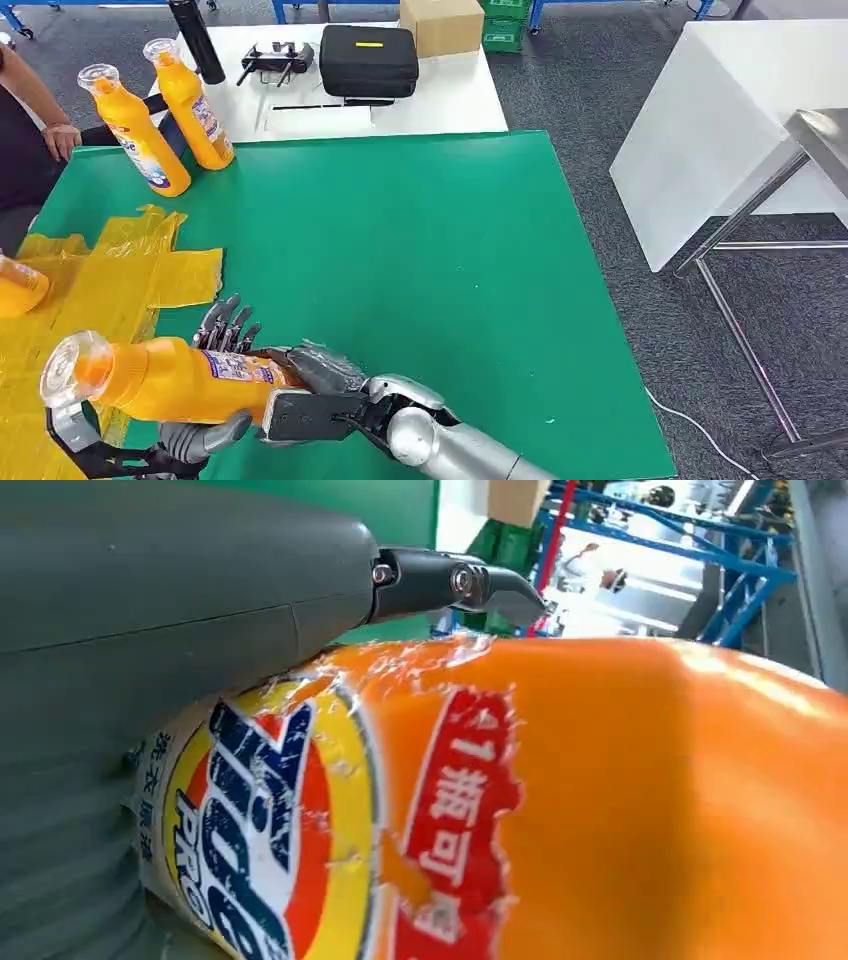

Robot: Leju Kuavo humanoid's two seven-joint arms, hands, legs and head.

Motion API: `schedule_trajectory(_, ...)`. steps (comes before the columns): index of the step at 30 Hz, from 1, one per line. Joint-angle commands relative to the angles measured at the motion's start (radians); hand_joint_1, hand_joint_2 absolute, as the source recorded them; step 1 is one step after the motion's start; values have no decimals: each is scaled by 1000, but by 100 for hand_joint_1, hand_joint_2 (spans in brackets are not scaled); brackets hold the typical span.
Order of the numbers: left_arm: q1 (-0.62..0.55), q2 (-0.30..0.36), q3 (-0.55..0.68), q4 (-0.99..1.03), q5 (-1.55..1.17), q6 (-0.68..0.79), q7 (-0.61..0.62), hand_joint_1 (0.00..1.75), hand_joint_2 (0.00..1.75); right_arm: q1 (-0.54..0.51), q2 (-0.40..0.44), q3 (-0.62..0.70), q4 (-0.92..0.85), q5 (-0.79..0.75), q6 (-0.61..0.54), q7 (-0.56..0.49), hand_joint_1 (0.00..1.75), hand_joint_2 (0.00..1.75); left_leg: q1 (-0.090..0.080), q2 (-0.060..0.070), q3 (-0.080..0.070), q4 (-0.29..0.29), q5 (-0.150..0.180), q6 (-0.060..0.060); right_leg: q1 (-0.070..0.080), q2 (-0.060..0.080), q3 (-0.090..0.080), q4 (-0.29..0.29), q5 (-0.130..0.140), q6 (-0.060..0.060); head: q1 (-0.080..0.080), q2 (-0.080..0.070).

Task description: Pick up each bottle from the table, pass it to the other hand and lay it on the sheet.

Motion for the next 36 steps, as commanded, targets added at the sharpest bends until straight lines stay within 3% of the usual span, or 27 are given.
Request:
schedule_trajectory(1,-71,5,-17,72,10,-13,5,0,175,-25,3,96,139,21,23,-7,175,175,1,-2,2,-1,0,-2,0,-3,4,-1,-1,-1,0,0)
schedule_trajectory(6,-71,5,-17,74,11,-13,5,0,175,-26,3,95,139,20,23,-7,175,175,0,-2,2,-1,0,-2,0,-3,3,-1,-1,-1,0,0)
schedule_trajectory(7,-72,8,-19,76,15,-19,3,52,175,-26,3,95,138,20,24,-8,175,175,1,-3,3,-1,0,-2,0,-3,4,-1,-1,-1,0,0)
schedule_trajectory(8,-72,10,-18,79,23,-26,-1,175,175,-27,2,91,135,20,21,-9,175,175,0,-3,4,0,-1,-3,0,-4,5,0,-2,-1,0,0)
schedule_trajectory(33,-45,-3,44,48,29,-66,-51,175,175,50,-3,31,89,45,-41,3,175,175,1,-3,2,0,0,-2,1,-3,3,-1,-1,-1,0,0)
schedule_trajectory(34,-46,-2,57,39,5,-49,-63,175,175,50,-6,23,88,45,-44,3,162,175,0,-2,1,-1,0,-1,0,-3,2,-1,-1,0,0,0)
schedule_trajectory(35,-51,-3,82,27,-29,-22,-78,175,175,56,-12,1,78,39,-57,4,31,175,1,-3,2,0,0,-2,1,-4,3,-1,-1,-1,0,0)
schedule_trajectory(36,-53,-1,108,15,-70,7,-86,175,175,63,-24,-21,60,34,-68,4,0,175,1,-3,1,0,0,-2,1,-3,2,-1,-1,-1,0,0)
